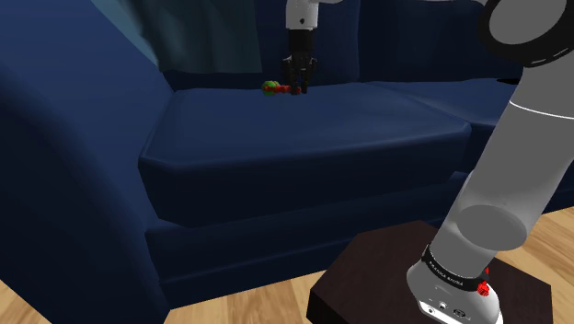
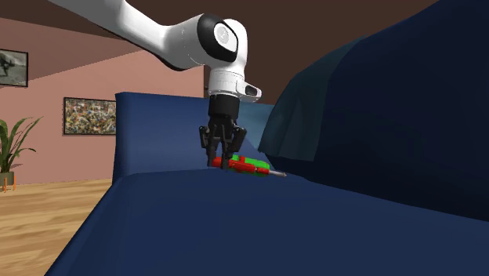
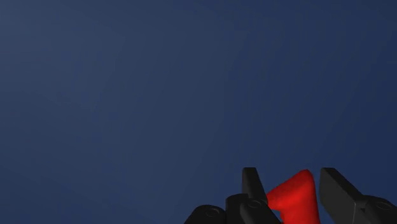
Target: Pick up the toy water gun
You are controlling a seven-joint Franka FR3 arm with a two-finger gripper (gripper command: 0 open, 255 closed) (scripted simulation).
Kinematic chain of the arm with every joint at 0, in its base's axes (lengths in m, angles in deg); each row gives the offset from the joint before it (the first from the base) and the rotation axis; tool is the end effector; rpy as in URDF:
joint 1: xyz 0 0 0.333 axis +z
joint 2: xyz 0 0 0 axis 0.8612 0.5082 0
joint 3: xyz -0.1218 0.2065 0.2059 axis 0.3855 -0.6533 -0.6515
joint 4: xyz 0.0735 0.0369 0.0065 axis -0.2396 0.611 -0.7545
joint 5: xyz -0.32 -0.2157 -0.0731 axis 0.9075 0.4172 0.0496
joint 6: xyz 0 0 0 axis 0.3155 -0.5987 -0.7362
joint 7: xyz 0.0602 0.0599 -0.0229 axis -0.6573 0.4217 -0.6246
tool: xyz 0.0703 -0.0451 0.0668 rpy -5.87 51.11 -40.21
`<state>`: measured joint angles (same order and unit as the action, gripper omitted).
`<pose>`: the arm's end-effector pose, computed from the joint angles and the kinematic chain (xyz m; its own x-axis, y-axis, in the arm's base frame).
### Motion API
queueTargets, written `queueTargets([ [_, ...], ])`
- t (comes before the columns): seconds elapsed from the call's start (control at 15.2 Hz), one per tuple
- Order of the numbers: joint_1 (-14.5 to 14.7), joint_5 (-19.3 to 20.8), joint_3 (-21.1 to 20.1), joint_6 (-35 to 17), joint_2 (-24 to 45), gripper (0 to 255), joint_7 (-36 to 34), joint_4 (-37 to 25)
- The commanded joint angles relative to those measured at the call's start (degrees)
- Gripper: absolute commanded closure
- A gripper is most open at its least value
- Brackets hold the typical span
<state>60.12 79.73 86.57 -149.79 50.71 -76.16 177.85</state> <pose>0.5543 -0.0106 0.6032 0.9948 -0.0452 -0.0908 -0.0510 -0.9968 -0.0623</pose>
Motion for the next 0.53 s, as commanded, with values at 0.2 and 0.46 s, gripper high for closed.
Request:
queueTargets([
  [0.2,-0.1,-0.1,0.1,4.3,1.0,255,-0.2,-5.3],
  [0.46,-0.1,-0.1,0.1,6.2,1.6,255,-0.2,-7.8],
])
